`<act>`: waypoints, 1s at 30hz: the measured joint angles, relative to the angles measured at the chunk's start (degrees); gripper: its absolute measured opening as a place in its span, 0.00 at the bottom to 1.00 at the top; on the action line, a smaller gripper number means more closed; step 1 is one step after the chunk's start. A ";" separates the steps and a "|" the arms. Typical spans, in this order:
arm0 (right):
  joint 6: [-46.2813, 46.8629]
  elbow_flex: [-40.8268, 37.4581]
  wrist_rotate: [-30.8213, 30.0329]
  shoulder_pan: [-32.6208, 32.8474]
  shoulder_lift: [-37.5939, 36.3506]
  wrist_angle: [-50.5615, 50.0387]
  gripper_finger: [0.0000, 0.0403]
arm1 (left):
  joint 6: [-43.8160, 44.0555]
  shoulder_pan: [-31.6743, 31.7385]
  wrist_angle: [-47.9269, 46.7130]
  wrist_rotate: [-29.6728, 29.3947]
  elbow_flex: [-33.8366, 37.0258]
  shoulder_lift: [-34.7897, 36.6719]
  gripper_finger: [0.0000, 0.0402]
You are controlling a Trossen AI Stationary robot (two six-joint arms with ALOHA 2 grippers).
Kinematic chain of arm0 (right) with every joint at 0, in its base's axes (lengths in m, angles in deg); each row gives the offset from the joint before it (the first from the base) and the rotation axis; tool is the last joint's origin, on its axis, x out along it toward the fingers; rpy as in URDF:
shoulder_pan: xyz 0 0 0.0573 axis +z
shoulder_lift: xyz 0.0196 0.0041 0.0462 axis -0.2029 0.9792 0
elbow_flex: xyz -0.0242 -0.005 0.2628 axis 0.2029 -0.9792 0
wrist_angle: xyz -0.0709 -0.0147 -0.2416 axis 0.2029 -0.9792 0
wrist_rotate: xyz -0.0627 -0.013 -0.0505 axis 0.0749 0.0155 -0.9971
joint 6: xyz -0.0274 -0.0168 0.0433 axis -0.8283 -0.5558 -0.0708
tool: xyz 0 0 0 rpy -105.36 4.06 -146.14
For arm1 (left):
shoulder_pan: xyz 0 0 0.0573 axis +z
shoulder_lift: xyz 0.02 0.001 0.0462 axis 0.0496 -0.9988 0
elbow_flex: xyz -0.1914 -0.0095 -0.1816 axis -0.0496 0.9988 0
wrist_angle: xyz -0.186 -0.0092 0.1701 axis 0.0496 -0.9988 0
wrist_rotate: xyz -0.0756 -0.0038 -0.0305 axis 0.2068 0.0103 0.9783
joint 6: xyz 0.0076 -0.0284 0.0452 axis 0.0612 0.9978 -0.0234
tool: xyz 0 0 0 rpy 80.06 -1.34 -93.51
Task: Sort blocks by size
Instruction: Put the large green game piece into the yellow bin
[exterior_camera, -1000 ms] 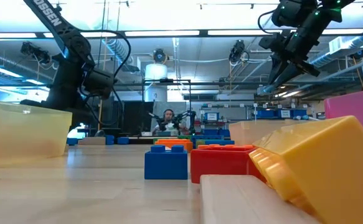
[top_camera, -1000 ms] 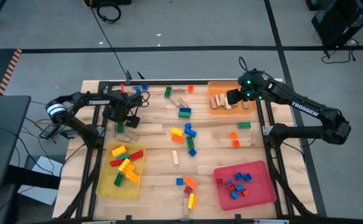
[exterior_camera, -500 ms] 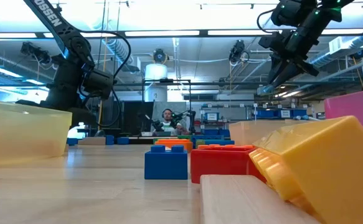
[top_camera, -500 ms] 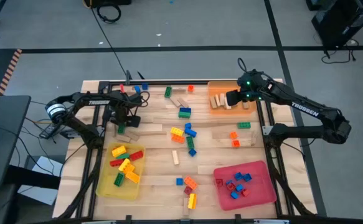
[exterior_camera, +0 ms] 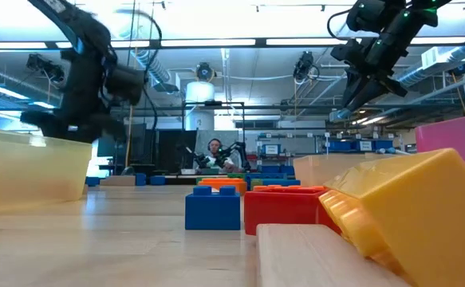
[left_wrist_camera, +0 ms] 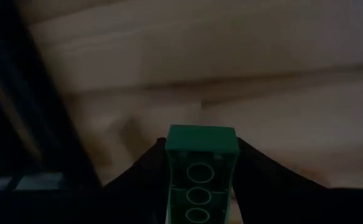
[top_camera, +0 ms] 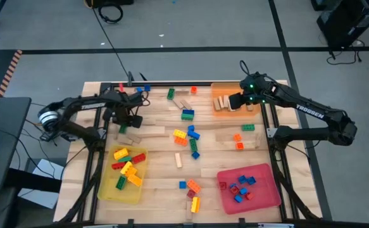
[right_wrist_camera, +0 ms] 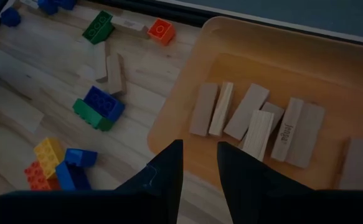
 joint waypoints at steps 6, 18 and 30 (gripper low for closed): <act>-0.92 -0.02 -0.08 0.00 0.00 -0.16 0.28 | 7.96 -7.92 -6.82 -0.48 -3.36 9.75 0.36; -1.61 -0.04 -1.61 -0.02 0.00 -0.36 0.28 | 34.41 -37.99 -6.56 2.01 -4.02 18.29 0.36; -1.62 -0.04 -1.70 -0.02 0.00 0.86 0.28 | 35.34 -52.64 0.72 3.02 -2.29 9.51 0.38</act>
